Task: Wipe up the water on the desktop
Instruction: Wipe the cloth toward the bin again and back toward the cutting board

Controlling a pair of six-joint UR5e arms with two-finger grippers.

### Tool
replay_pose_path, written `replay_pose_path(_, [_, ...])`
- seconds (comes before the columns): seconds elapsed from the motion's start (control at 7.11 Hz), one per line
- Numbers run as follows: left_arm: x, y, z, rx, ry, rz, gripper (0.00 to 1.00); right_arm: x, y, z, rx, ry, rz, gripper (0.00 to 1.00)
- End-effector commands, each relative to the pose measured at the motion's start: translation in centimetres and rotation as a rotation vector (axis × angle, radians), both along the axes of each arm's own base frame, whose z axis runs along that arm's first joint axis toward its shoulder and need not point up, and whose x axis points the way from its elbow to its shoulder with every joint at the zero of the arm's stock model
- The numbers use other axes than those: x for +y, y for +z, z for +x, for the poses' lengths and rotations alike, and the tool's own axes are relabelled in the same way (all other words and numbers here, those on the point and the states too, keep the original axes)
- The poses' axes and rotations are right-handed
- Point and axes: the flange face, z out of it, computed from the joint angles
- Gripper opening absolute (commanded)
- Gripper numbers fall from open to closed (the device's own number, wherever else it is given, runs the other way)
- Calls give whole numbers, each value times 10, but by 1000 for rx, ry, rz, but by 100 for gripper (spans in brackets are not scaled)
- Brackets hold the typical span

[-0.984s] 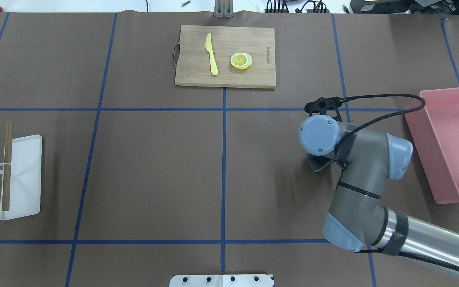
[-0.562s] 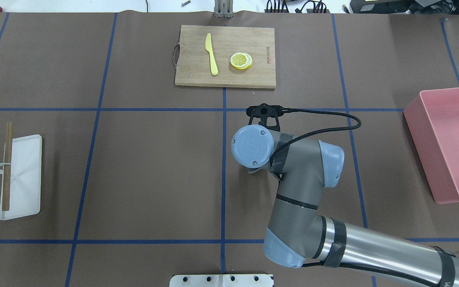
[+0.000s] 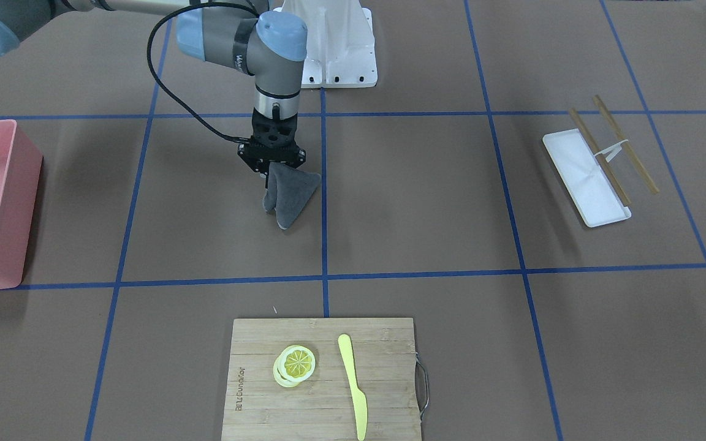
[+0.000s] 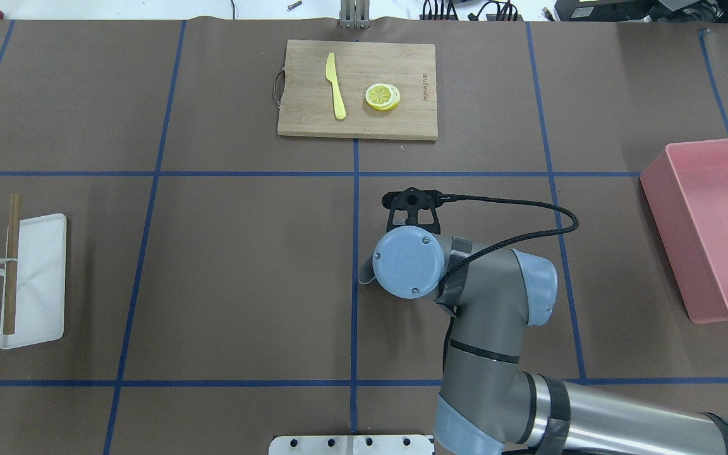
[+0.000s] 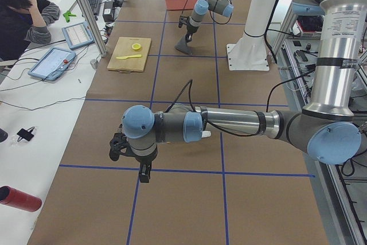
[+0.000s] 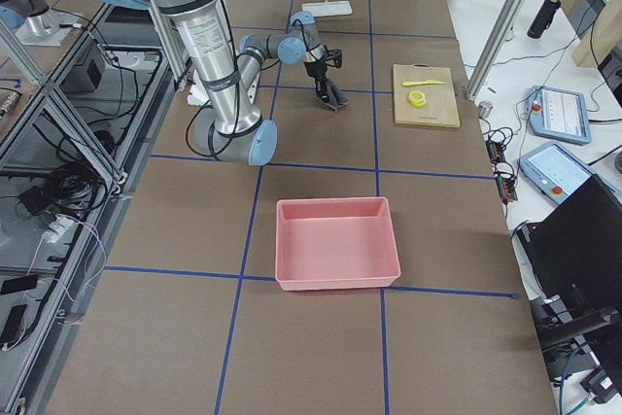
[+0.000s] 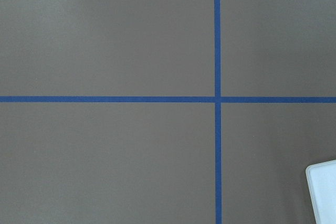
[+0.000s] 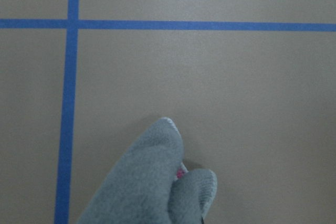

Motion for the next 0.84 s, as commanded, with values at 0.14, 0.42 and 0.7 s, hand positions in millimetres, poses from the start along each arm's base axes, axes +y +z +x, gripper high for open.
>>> replay_pose_path(0.14, [0,1,2,0,3,0,98,-22,66,53,199,-94,9,0])
replay_pose_path(0.42, [0,2,2,0,3,-3,98,-22,127,129,297,-147,5,0])
replay_pose_path(0.7, [-1,4,3,1,5,-6,98,-21,173,181,382,-175,-13,0])
